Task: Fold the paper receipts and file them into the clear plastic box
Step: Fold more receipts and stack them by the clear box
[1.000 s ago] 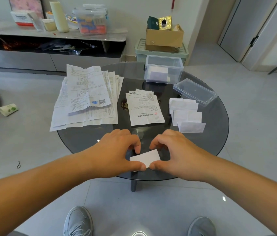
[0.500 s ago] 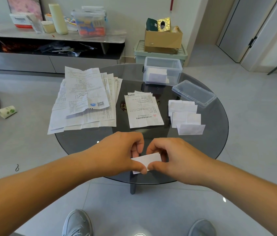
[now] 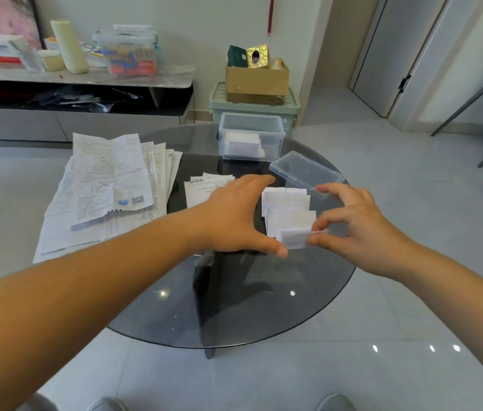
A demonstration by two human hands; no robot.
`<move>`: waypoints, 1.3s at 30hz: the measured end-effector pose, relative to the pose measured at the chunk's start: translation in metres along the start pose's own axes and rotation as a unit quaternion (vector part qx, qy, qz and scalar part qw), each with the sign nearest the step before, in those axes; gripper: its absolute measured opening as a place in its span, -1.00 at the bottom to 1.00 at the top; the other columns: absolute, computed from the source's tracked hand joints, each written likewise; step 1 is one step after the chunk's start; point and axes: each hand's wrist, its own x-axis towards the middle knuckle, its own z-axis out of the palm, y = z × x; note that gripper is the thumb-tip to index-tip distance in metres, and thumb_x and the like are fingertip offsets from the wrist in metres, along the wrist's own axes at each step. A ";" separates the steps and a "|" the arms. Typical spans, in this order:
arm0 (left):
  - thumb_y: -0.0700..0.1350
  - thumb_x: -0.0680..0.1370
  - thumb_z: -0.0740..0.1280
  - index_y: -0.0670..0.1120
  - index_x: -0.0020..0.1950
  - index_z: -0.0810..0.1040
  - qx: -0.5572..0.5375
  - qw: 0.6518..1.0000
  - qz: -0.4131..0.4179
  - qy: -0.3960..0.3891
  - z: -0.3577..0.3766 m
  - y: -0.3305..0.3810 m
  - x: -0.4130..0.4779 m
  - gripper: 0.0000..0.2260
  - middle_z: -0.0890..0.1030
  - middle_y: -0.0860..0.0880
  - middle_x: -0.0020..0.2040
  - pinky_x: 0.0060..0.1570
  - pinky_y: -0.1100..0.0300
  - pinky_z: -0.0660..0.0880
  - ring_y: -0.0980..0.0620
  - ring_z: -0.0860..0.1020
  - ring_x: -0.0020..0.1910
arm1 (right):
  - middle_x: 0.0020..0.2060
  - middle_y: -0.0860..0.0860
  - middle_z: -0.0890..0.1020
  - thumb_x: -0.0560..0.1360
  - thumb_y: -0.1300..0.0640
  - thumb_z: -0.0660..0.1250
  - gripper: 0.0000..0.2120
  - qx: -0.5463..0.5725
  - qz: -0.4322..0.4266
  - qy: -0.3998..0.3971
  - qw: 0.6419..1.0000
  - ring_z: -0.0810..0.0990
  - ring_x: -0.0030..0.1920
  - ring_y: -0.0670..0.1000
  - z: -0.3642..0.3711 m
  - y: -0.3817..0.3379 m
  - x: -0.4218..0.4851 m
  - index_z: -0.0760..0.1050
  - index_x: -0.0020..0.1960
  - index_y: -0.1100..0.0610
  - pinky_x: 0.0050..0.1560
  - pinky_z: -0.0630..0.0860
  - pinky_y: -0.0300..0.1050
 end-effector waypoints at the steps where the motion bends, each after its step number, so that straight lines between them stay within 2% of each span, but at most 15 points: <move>1: 0.31 0.30 0.55 0.04 0.61 0.06 0.006 1.000 -0.003 -0.015 0.000 -0.001 0.009 0.05 0.19 0.04 0.59 0.48 -0.03 0.20 -0.03 0.21 0.53 | 0.45 -0.16 0.28 0.42 -0.09 0.52 -0.87 0.002 0.005 -0.005 1.000 0.12 0.45 -0.05 0.003 0.005 0.003 0.58 -0.25 -0.20 0.48 0.19 0.20; 5: 0.41 0.25 0.50 0.02 0.63 -0.10 0.064 0.995 -0.008 -0.079 0.008 -0.013 0.039 0.18 0.04 0.00 0.64 0.56 -0.15 0.02 -0.08 0.05 0.60 | 0.44 -0.18 0.27 0.33 -0.16 0.57 -0.76 0.011 0.014 -0.008 1.000 0.15 0.44 -0.04 0.016 0.015 0.017 0.54 -0.24 -0.11 0.45 0.24 0.16; 9: 0.48 0.27 0.42 0.05 0.63 -0.17 0.091 0.990 -0.007 -0.109 0.015 -0.025 0.058 0.18 -0.06 0.01 0.65 0.57 -0.17 -0.13 -0.06 -0.09 0.62 | 0.34 -0.20 0.29 0.27 -0.20 0.59 -0.58 0.040 0.024 0.001 0.999 0.20 0.37 -0.06 0.024 0.016 0.022 0.42 -0.10 -0.08 0.39 0.34 0.03; 11: 0.47 0.30 0.40 0.05 0.63 -0.16 0.094 0.990 -0.003 -0.110 0.015 -0.027 0.063 0.14 -0.04 0.02 0.65 0.57 -0.16 -0.13 -0.07 -0.06 0.62 | 0.37 -0.18 0.24 0.27 -0.23 0.58 -0.48 0.035 0.026 0.001 0.999 0.18 0.39 -0.06 0.026 0.016 0.024 0.39 0.03 -0.08 0.40 0.33 0.02; 14: 0.45 0.34 0.39 0.04 0.63 -0.12 0.093 0.990 0.004 -0.108 0.018 -0.030 0.068 0.09 0.03 0.03 0.64 0.56 -0.12 -0.12 -0.06 0.03 0.60 | 0.40 -0.16 0.17 0.27 -0.27 0.56 -0.21 0.018 0.028 -0.009 0.999 0.15 0.43 -0.04 0.027 0.017 0.031 0.30 0.36 -0.09 0.43 0.30 0.02; 16: 0.44 0.37 0.38 0.06 0.63 -0.06 0.086 0.991 0.012 -0.099 0.019 -0.032 0.070 0.03 0.12 0.04 0.62 0.55 -0.10 -0.06 -0.05 0.10 0.58 | 0.37 -0.16 0.18 0.28 -0.26 0.56 -0.17 0.025 0.027 -0.007 0.999 0.16 0.42 -0.05 0.027 0.018 0.036 0.28 0.42 -0.10 0.40 0.30 -0.03; 19: 0.39 0.43 0.38 0.06 0.60 0.09 0.087 0.992 0.033 -0.087 0.023 -0.032 0.071 -0.11 0.28 0.06 0.55 0.50 -0.06 0.08 -0.02 0.24 0.50 | 0.29 -0.15 0.23 0.31 -0.17 0.58 -0.26 0.049 0.042 -0.012 0.998 0.28 0.33 -0.06 0.028 0.019 0.042 0.33 0.39 -0.09 0.27 0.33 -0.16; 23: 0.34 0.51 0.31 0.09 0.57 0.20 0.092 0.992 0.048 -0.071 0.029 -0.035 0.069 -0.29 0.35 0.06 0.48 0.43 -0.03 0.22 0.01 0.30 0.43 | 0.19 -0.10 0.31 0.36 -0.07 0.58 -0.51 0.072 0.061 0.002 0.996 0.48 0.14 -0.03 0.028 0.018 0.046 0.45 0.20 -0.06 0.06 0.44 -0.27; 26: 0.30 0.57 0.24 0.12 0.56 0.25 0.103 0.991 0.050 -0.077 0.032 -0.036 0.066 -0.41 0.31 0.04 0.51 0.45 -0.06 0.16 -0.02 0.24 0.47 | 0.17 -0.09 0.33 0.37 -0.06 0.57 -0.53 0.077 0.070 0.004 0.995 0.50 0.12 -0.03 0.028 0.018 0.047 0.47 0.19 -0.06 0.11 0.51 -0.19; 29: 0.27 0.61 0.18 0.19 0.55 0.25 0.097 0.992 0.027 -0.077 0.034 -0.035 0.065 -0.48 0.17 0.01 0.61 0.51 -0.09 0.00 -0.05 0.10 0.58 | 0.21 -0.11 0.32 0.34 -0.10 0.59 -0.42 0.088 0.066 -0.007 0.994 0.46 0.17 -0.07 0.027 0.017 0.049 0.44 0.27 -0.08 0.16 0.44 -0.18; 30: 0.27 0.61 0.19 0.20 0.54 0.28 0.085 0.994 0.022 -0.067 0.034 -0.034 0.066 -0.50 0.19 0.02 0.60 0.51 -0.10 0.00 -0.04 0.10 0.58 | 0.22 -0.11 0.32 0.34 -0.10 0.59 -0.41 0.095 0.065 -0.009 0.993 0.44 0.18 -0.08 0.026 0.017 0.050 0.43 0.28 -0.09 0.15 0.41 -0.20; 34: 0.22 0.57 0.31 0.15 0.42 0.42 0.058 0.998 0.025 -0.027 0.033 -0.031 0.068 -0.56 0.40 0.12 0.47 0.44 -0.03 0.13 0.04 0.27 0.48 | 0.17 -0.15 0.36 0.42 -0.07 0.53 -0.70 0.117 0.046 -0.008 0.992 0.44 0.19 -0.10 0.023 0.021 0.054 0.45 0.02 -0.09 0.13 0.39 -0.22; 37: 0.27 0.52 0.36 0.16 0.39 0.42 0.036 0.999 0.011 -0.039 0.032 -0.030 0.068 -0.52 0.41 0.14 0.45 0.43 -0.04 0.16 0.04 0.31 0.44 | 0.13 -0.19 0.40 0.50 -0.02 0.45 -0.87 0.110 0.026 -0.005 0.994 0.43 0.21 -0.10 0.022 0.026 0.053 0.49 -0.12 -0.10 0.13 0.39 -0.23; 39: 0.33 0.48 0.37 0.15 0.41 0.38 0.036 0.998 0.005 -0.061 0.031 -0.028 0.066 -0.43 0.38 0.14 0.46 0.43 -0.03 0.15 0.03 0.30 0.44 | 0.18 -0.19 0.42 0.52 0.01 0.44 -0.87 0.100 0.019 -0.009 0.995 0.39 0.26 -0.09 0.022 0.029 0.051 0.52 -0.16 -0.12 0.12 0.37 -0.27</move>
